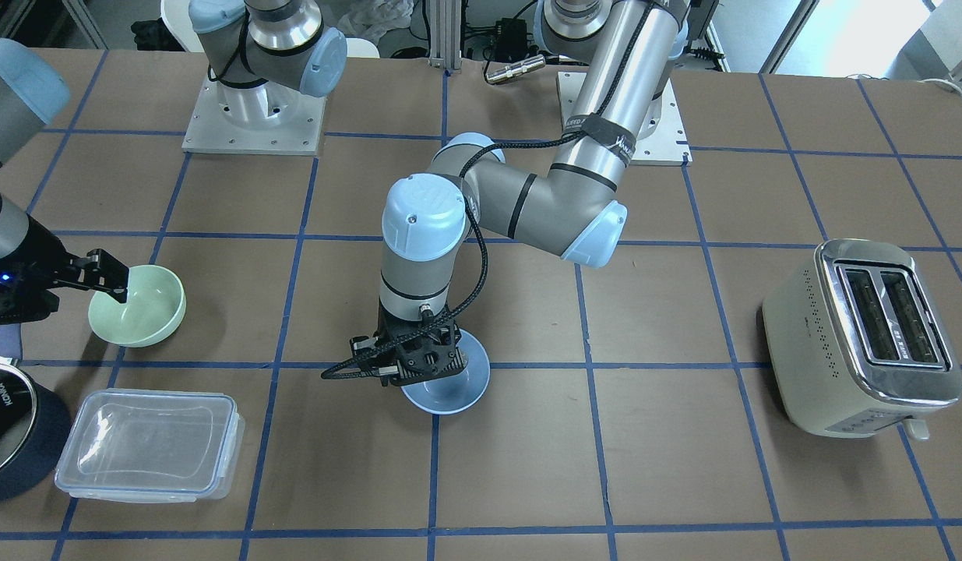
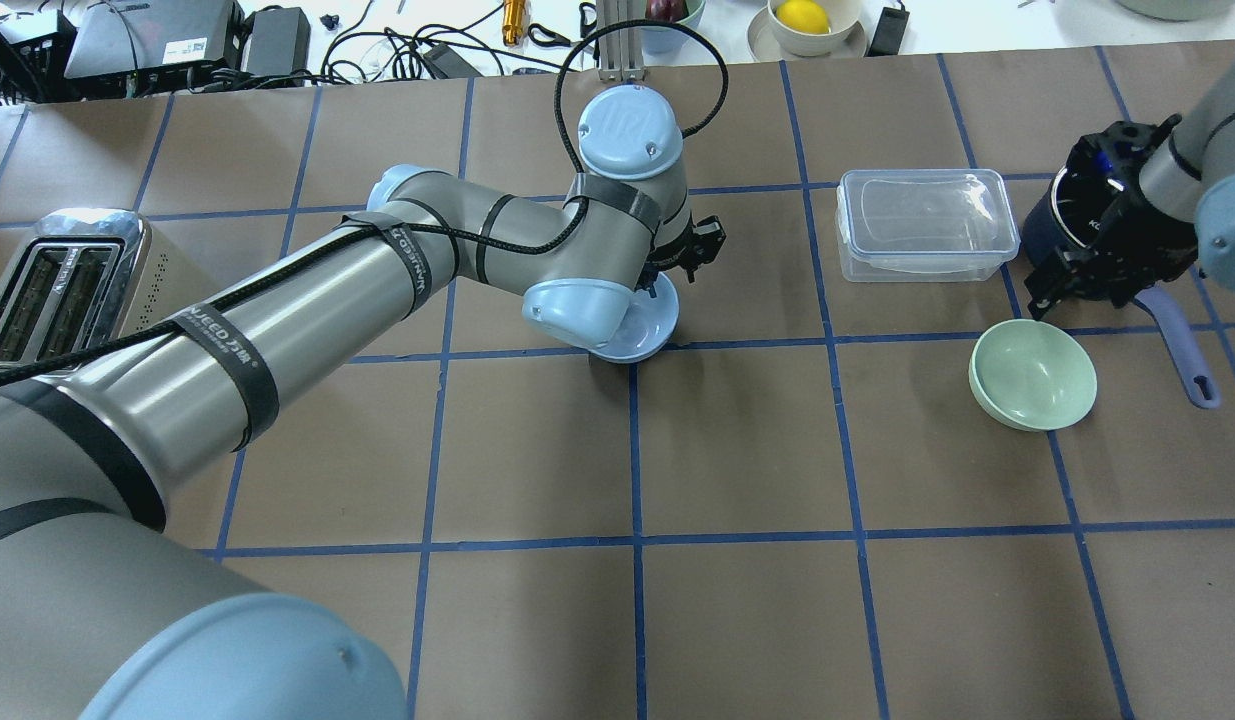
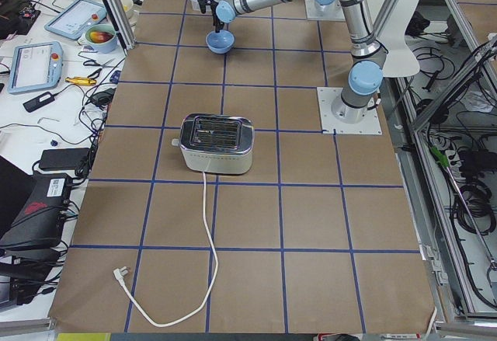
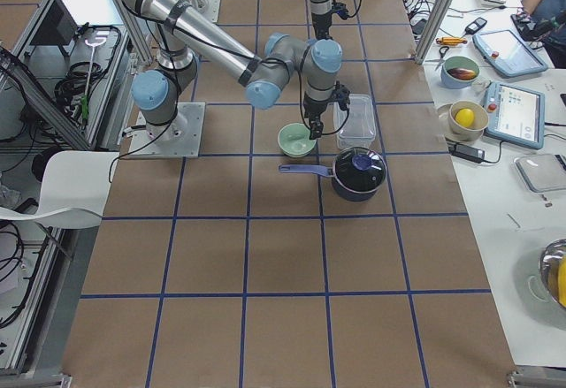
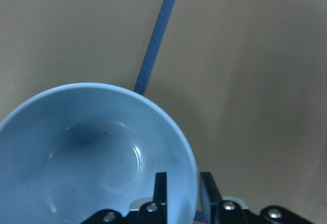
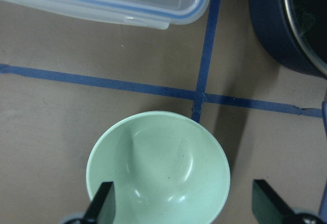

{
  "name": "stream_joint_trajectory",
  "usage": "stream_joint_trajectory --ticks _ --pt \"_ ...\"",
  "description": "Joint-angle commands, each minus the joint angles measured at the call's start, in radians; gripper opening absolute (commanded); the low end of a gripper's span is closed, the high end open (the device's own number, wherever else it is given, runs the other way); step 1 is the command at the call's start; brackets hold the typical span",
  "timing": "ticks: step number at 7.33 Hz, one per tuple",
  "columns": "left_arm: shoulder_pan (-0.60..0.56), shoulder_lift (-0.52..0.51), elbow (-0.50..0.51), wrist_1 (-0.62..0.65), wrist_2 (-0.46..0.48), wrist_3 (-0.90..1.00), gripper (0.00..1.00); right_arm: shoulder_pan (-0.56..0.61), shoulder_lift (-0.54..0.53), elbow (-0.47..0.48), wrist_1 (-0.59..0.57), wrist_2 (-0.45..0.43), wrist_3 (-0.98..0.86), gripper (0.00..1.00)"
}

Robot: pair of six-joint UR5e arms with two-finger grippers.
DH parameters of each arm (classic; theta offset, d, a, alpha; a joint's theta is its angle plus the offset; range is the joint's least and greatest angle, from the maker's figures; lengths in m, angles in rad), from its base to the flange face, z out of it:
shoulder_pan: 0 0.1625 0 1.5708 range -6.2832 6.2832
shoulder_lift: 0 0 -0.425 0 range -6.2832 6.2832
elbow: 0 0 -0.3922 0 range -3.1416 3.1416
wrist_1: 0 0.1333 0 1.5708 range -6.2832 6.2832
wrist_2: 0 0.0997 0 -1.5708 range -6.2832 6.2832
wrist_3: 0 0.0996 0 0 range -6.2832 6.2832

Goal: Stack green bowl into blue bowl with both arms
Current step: 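Release the blue bowl and raise left gripper while right grasps green bowl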

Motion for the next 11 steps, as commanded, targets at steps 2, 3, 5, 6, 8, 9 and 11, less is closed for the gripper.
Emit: stream_joint_trajectory --ticks 2,3,5,6,8,9,11 --pt "0.134 0.216 -0.009 -0.289 0.002 0.407 1.00 -0.079 0.054 0.091 -0.152 0.002 -0.150 0.77" --pt "0.200 0.281 -0.006 -0.380 0.002 0.523 1.00 -0.082 0.070 0.092 -0.152 0.001 -0.158 0.54" --pt "0.301 0.381 -0.006 -0.449 0.014 0.669 1.00 -0.082 0.071 0.092 -0.155 -0.002 -0.167 0.11" --pt "0.341 0.422 -0.009 -0.539 0.020 0.682 1.00 -0.082 0.071 0.089 -0.157 -0.004 -0.171 0.00" --pt "0.444 0.482 -0.015 -0.623 0.003 0.768 1.00 -0.081 0.062 0.072 -0.151 -0.007 -0.174 0.00" --pt "0.441 0.495 -0.030 -0.621 0.017 0.767 1.00 -0.059 0.047 0.039 -0.134 0.001 -0.157 0.00" --pt "0.440 0.498 -0.038 -0.612 0.017 0.756 1.00 0.057 0.042 -0.048 0.016 0.004 -0.011 0.00"
